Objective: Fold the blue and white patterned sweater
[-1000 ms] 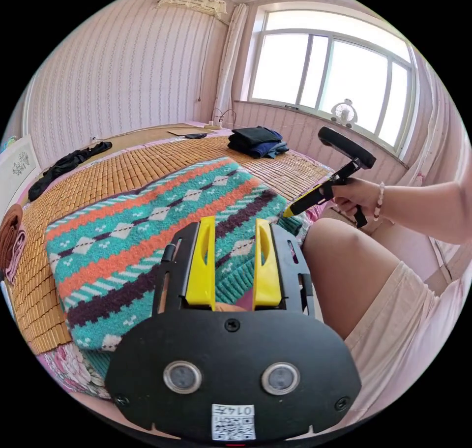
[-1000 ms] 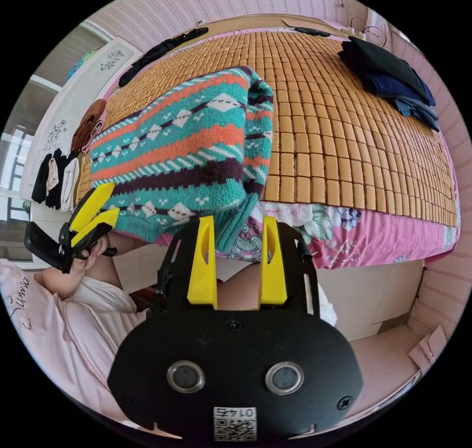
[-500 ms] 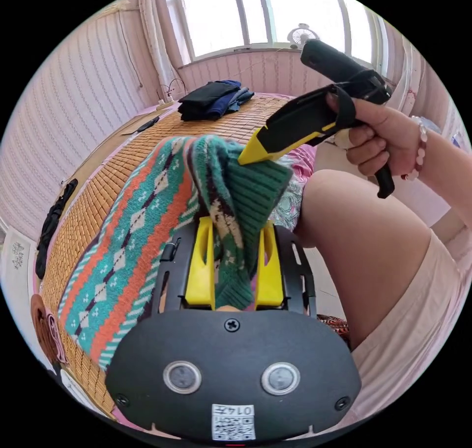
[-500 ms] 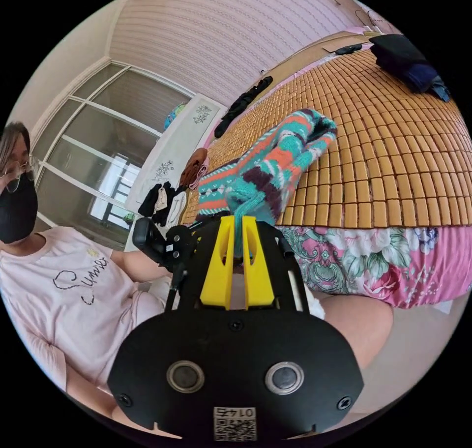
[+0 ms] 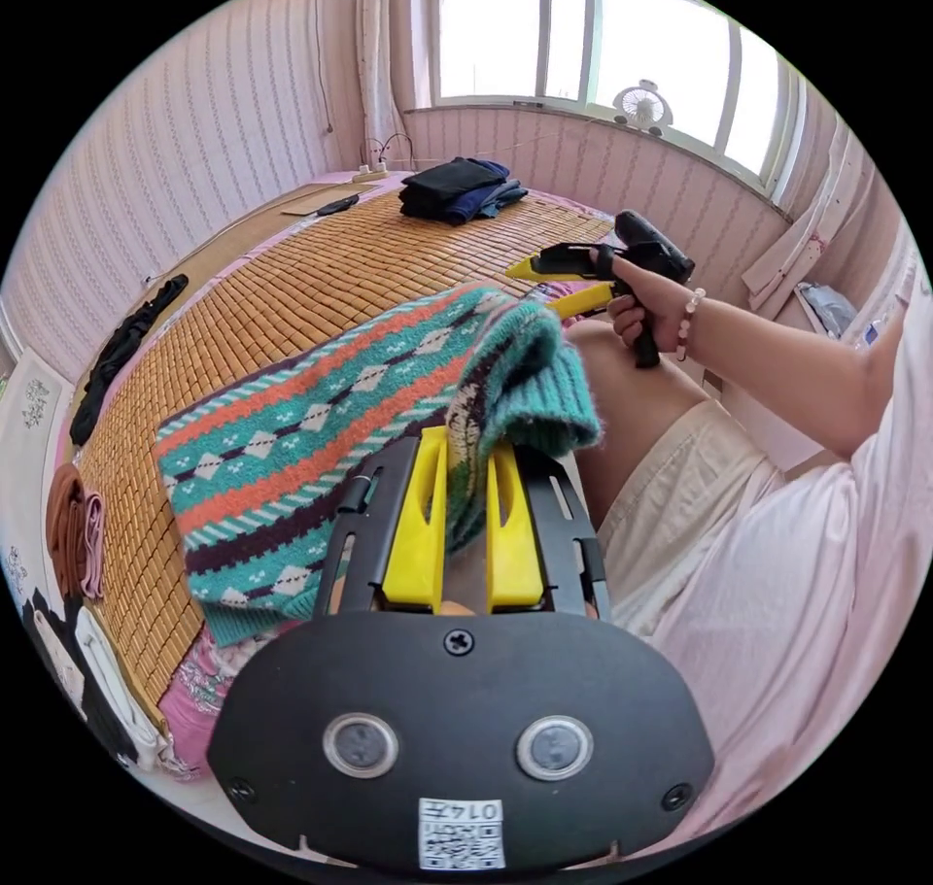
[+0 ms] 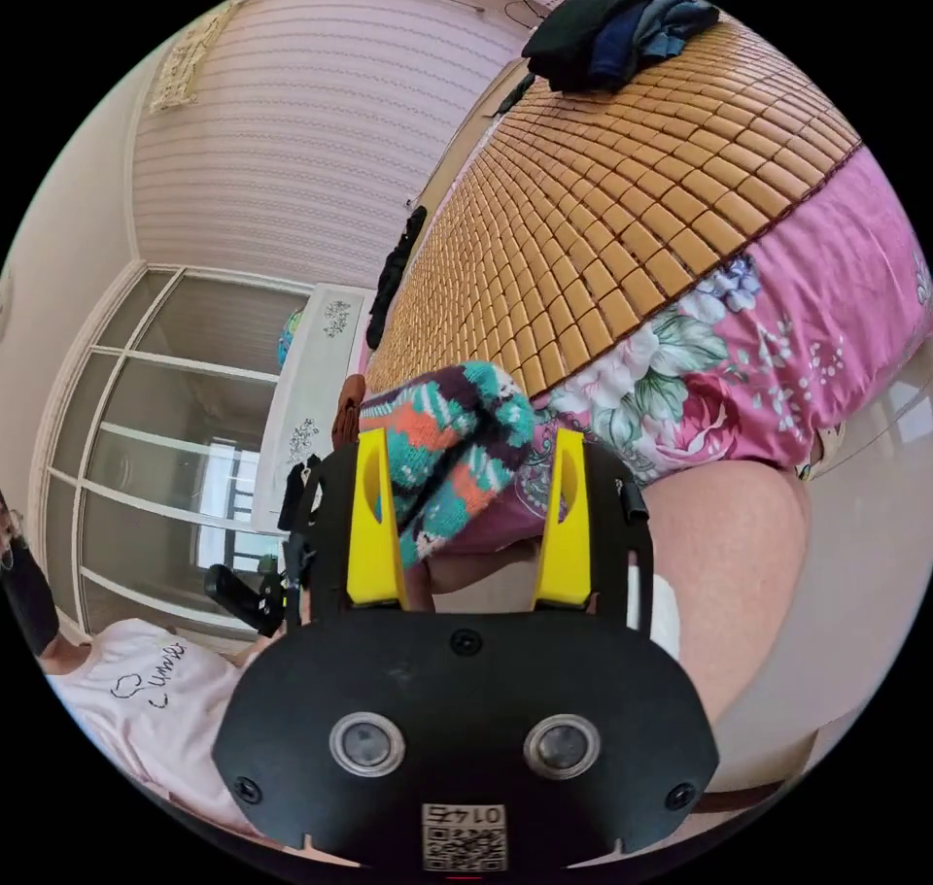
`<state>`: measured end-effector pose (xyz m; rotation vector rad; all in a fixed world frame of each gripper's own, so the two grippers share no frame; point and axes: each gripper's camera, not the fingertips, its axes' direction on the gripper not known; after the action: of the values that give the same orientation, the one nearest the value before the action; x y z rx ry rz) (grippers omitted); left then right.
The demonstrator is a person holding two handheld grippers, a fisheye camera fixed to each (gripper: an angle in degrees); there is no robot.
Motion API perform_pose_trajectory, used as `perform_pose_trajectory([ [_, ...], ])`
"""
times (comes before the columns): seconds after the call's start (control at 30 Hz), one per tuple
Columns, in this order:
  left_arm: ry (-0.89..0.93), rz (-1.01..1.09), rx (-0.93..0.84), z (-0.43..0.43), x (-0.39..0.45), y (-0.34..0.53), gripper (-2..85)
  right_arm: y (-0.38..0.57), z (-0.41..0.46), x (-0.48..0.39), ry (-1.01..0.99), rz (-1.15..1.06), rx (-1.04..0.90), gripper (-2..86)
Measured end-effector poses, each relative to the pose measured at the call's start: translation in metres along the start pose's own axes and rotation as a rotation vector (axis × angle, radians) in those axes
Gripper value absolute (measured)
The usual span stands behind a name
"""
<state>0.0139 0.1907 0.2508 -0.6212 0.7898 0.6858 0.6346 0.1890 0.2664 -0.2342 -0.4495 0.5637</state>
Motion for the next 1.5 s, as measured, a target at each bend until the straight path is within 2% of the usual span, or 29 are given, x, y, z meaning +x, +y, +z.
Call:
perform_pose_trajectory([
  [0.13,-0.026,-0.048,0.008,-0.024,-0.006,0.017,6.5,-0.005,0.012,0.014,-0.092,0.045,-0.096,20.4],
  [0.2,-0.044,-0.076,0.012,-0.036,-0.009,0.027,6.5,-0.003,0.007,0.018,-0.153,0.056,-0.135,15.7],
  [0.37,-0.032,-0.094,0.054,-0.056,-0.012,0.043,6.5,0.003,-0.028,0.004,-0.145,-0.036,-0.157,10.3],
  [0.53,0.026,-0.111,0.157,-0.077,-0.017,0.042,6.5,0.013,-0.084,0.022,-0.369,-0.012,-0.044,6.9],
  [0.7,0.141,-0.023,0.204,-0.083,-0.014,0.033,6.4,0.04,-0.134,0.027,-0.345,-0.002,0.07,4.4],
  [0.83,0.169,-0.019,0.201,-0.087,-0.02,0.043,6.4,0.045,-0.139,0.002,-0.359,-0.041,0.08,4.0],
  [0.97,0.198,-0.223,0.236,-0.105,-0.062,0.079,6.5,0.019,-0.104,-0.083,-0.416,-0.236,-0.041,4.1],
  [1.13,0.076,-0.532,0.211,-0.124,-0.107,0.126,7.8,-0.022,0.016,-0.21,-0.413,-0.447,-0.296,5.7],
  [1.27,-0.056,-0.753,0.181,-0.13,-0.144,0.158,6.9,-0.03,0.139,-0.284,-0.124,-0.556,-0.404,7.4],
  [1.37,-0.129,-0.828,0.181,-0.138,-0.162,0.167,6.4,-0.03,0.191,-0.298,-0.079,-0.481,-0.458,7.2],
  [1.5,-0.161,-0.817,0.221,-0.145,-0.17,0.168,6.3,-0.008,0.176,-0.337,-0.185,-0.613,-0.391,7.0],
])
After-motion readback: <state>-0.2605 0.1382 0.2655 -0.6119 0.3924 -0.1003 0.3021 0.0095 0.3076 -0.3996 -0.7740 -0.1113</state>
